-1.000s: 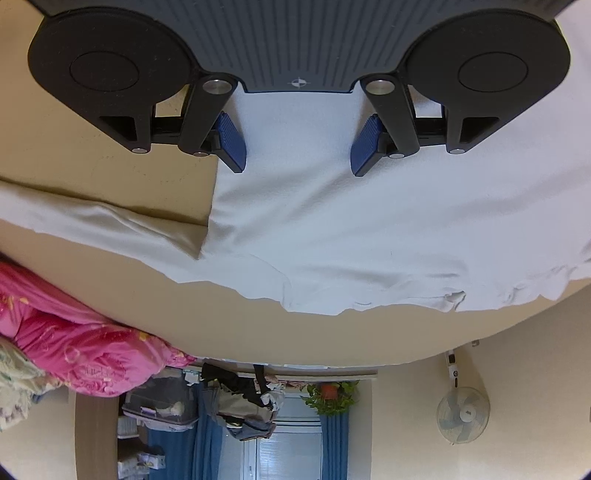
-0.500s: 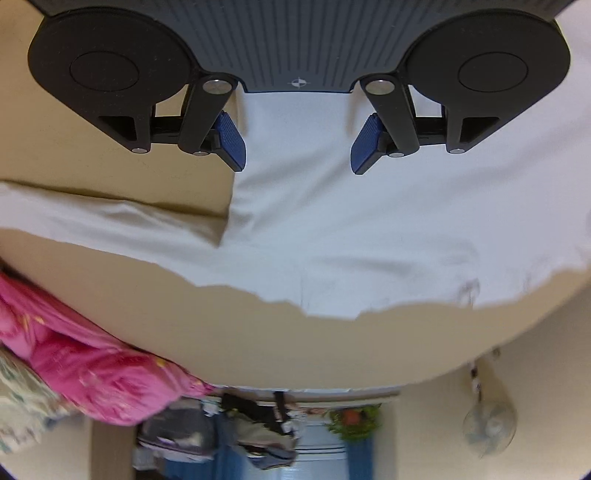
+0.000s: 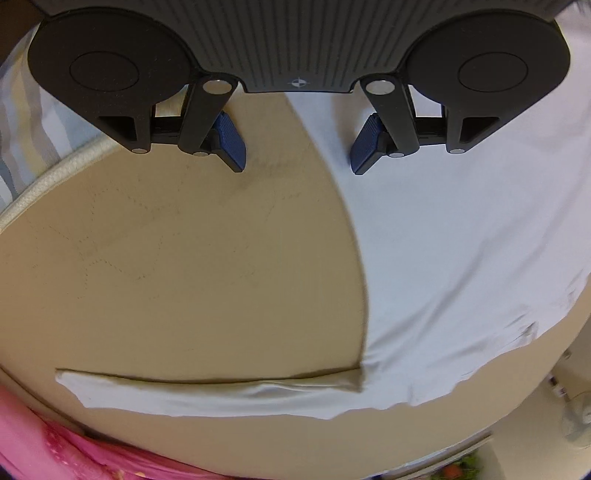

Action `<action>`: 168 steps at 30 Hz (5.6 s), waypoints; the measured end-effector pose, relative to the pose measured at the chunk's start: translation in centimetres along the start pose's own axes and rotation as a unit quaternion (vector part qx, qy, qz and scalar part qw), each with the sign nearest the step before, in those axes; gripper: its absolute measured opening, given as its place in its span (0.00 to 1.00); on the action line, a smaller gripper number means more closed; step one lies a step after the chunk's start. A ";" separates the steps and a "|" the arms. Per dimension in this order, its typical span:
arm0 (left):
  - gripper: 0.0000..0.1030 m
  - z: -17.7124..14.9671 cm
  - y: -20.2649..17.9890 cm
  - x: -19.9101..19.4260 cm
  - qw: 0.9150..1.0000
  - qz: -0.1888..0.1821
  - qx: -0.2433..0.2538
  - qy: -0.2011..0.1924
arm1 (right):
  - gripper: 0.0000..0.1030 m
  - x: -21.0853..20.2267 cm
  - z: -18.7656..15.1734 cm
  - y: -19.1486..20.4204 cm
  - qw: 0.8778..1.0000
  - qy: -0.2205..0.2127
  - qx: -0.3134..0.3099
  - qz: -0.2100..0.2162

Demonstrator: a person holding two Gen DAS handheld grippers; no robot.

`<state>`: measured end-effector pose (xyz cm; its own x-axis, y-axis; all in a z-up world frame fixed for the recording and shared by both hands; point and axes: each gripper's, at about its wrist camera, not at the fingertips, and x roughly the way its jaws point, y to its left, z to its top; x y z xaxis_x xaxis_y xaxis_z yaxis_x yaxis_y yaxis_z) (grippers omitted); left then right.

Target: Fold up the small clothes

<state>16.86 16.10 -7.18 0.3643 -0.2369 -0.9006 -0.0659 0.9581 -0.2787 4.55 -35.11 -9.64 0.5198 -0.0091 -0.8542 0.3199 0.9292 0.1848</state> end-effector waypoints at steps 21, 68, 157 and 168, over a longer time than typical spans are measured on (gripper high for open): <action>0.04 -12.2 -0.1 -4.1 0.999 0.036 -0.012 -0.028 | 0.03 -9.6 -4.8 -8.2 0.984 -0.024 0.126 0.127; 0.49 -1.7 -18.9 6.5 0.962 0.066 0.228 -0.132 | 0.28 1.4 9.6 -24.3 0.924 -0.149 0.348 0.053; 0.15 13.7 -8.3 7.4 0.984 0.052 -0.067 -0.155 | 0.35 14.1 16.6 5.2 0.994 -0.079 -0.068 0.021; 0.57 14.3 0.9 5.1 0.950 0.148 -0.211 -0.176 | 0.35 10.6 17.4 7.7 0.981 -0.173 -0.087 0.032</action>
<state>31.96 18.02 -7.23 0.5544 0.1730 -0.8141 -0.5541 0.8066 -0.2059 26.33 -34.54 -8.84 0.7813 -0.0449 -0.6225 0.1535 0.9806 0.1219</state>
